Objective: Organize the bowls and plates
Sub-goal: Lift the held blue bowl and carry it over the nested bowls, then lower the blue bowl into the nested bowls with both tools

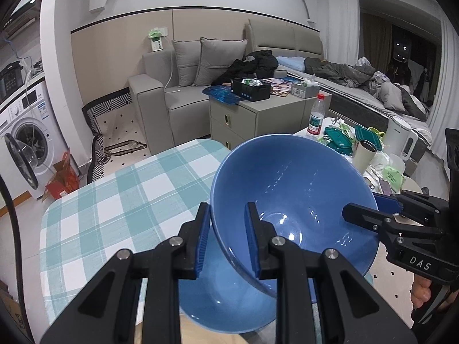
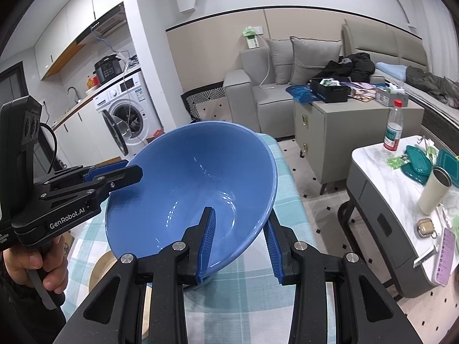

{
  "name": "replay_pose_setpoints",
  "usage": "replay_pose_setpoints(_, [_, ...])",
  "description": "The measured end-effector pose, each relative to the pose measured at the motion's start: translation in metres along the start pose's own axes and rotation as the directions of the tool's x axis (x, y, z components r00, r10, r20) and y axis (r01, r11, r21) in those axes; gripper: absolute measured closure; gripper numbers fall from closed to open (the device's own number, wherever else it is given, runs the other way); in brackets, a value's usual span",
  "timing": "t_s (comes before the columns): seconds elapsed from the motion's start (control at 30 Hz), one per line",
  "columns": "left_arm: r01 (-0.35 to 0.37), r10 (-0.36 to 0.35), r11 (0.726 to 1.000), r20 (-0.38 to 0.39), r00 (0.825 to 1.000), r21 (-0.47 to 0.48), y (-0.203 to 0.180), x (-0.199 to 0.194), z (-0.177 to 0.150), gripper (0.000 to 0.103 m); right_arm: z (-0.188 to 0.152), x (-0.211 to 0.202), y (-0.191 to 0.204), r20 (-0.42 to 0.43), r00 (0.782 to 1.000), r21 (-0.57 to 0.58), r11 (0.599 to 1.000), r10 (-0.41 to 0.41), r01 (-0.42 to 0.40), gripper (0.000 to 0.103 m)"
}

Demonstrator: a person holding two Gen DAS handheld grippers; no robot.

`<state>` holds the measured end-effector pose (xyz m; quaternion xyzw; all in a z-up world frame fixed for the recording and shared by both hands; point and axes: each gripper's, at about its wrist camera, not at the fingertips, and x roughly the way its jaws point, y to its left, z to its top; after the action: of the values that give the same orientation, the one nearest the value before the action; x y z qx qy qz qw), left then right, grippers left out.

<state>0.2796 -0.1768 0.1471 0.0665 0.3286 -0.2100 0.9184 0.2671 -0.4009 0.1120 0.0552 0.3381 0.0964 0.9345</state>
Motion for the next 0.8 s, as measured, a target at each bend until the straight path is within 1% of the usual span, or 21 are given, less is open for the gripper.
replay_pose_setpoints(0.23, [-0.041, 0.041, 0.998, -0.009, 0.999, -0.040, 0.020, -0.008, -0.014, 0.080, 0.004, 0.012, 0.023, -0.021, 0.999, -0.040, 0.998, 0.038, -0.038, 0.068])
replay_pose_setpoints(0.47, [-0.076, 0.074, 0.995, -0.028, 0.997, -0.068, 0.035, -0.013, -0.027, 0.081, 0.001, 0.026, 0.037, -0.055, 0.996, -0.062, 0.995, 0.071, -0.074, 0.068])
replay_pose_setpoints(0.8, [-0.099, 0.095, 0.990, -0.048, 0.994, -0.096, 0.048, -0.017, -0.040, 0.080, -0.005, 0.040, 0.049, -0.093, 0.991, -0.078, 0.991, 0.099, -0.106, 0.068])
